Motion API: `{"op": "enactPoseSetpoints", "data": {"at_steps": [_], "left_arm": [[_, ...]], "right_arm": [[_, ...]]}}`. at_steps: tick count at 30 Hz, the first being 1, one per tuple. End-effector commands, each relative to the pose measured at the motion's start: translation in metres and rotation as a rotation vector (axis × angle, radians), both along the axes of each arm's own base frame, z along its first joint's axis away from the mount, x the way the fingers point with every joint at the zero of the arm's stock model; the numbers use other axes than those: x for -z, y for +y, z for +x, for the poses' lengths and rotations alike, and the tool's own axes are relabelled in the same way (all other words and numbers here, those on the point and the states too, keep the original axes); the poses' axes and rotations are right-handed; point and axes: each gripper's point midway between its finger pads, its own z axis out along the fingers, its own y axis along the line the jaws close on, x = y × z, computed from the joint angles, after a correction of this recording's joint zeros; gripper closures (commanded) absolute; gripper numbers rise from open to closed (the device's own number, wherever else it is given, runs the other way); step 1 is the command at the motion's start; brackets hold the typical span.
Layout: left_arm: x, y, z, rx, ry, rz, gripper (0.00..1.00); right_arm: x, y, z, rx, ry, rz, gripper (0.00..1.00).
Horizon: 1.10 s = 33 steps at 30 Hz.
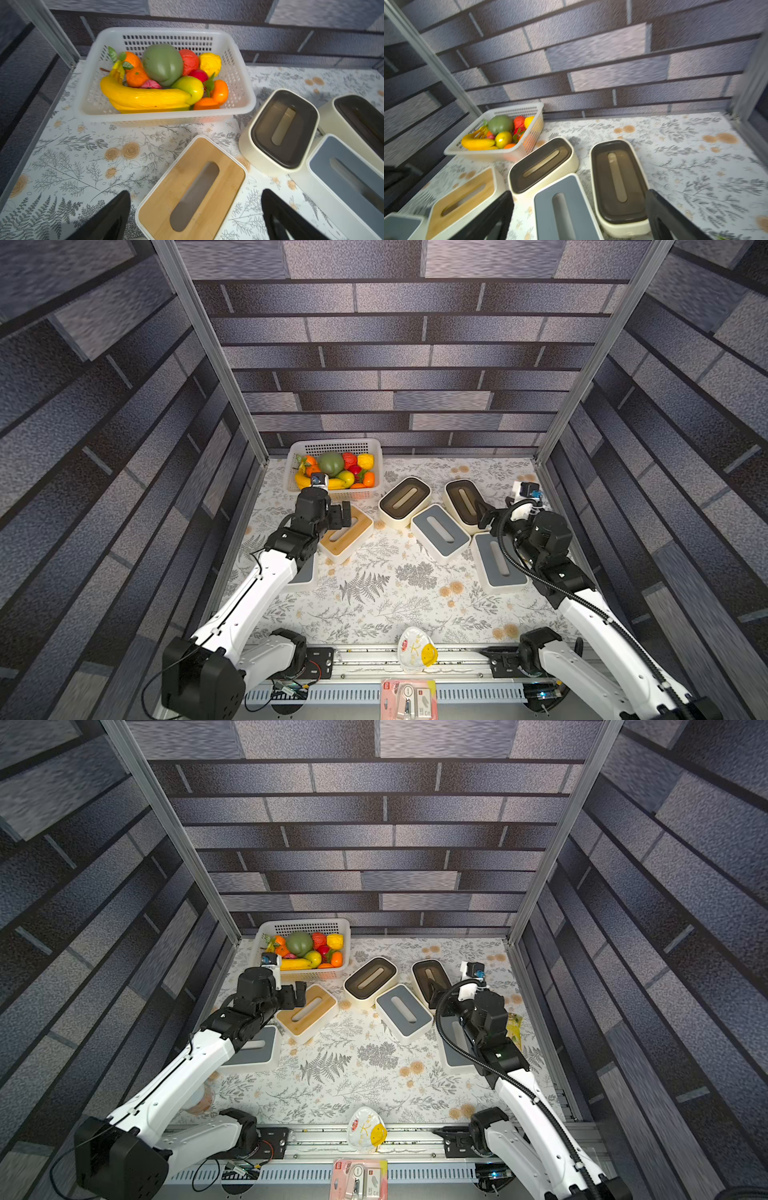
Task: Stack the tissue boxes
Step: Pick up the tissue box from the center of the board.
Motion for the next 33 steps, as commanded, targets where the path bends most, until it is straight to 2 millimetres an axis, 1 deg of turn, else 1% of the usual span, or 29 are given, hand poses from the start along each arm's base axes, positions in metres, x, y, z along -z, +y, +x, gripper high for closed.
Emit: {"op": "enactPoseSetpoints", "data": {"at_steps": [1, 4, 6, 7, 9, 10, 14, 17, 21, 22, 25, 26, 29, 33], "left_arm": [[0.029, -0.014, -0.028, 0.202, 0.234, 0.130, 0.00], [0.044, -0.018, -0.030, 0.273, 0.345, 0.186, 0.00], [0.053, -0.020, -0.033, 0.309, 0.415, 0.215, 0.00], [0.057, -0.022, -0.034, 0.334, 0.445, 0.230, 0.01], [0.063, -0.028, -0.037, 0.381, 0.496, 0.252, 0.02], [0.067, -0.031, -0.039, 0.408, 0.520, 0.263, 0.03], [0.083, -0.033, -0.034, 0.438, 0.570, 0.343, 0.07], [0.090, -0.035, -0.030, 0.448, 0.584, 0.349, 0.09], [0.094, -0.038, -0.022, 0.480, 0.551, 0.337, 0.09], [0.095, -0.040, -0.020, 0.487, 0.548, 0.325, 0.10], [0.101, -0.042, -0.015, 0.499, 0.577, 0.283, 0.19], [0.102, -0.043, -0.013, 0.502, 0.584, 0.272, 0.20], [0.105, -0.045, -0.012, 0.518, 0.587, 0.269, 0.20], [0.111, -0.042, -0.008, 0.514, 0.593, 0.281, 0.20]], "right_arm": [[0.027, 0.056, -0.020, -0.250, 0.118, 0.033, 0.00], [0.046, 0.102, -0.034, -0.398, 0.104, -0.018, 0.00], [0.051, 0.125, -0.047, -0.507, 0.100, 0.018, 0.00], [0.052, 0.135, -0.053, -0.558, 0.105, 0.039, 0.00], [0.057, 0.147, -0.060, -0.621, 0.102, 0.057, 0.00], [0.063, 0.151, -0.061, -0.638, 0.109, 0.050, 0.00], [0.073, 0.159, -0.063, -0.668, 0.101, 0.024, 0.00], [0.071, 0.168, -0.069, -0.722, 0.089, 0.041, 0.00], [0.070, 0.178, -0.078, -0.761, 0.074, 0.045, 0.00], [0.072, 0.179, -0.078, -0.760, 0.076, 0.043, 0.00], [0.077, 0.184, -0.077, -0.760, 0.081, 0.037, 0.00], [0.080, 0.186, -0.078, -0.763, 0.087, 0.033, 0.00], [0.087, 0.191, -0.077, -0.779, 0.107, 0.026, 0.00], [0.086, 0.196, -0.080, -0.799, 0.107, 0.027, 0.00]]}}
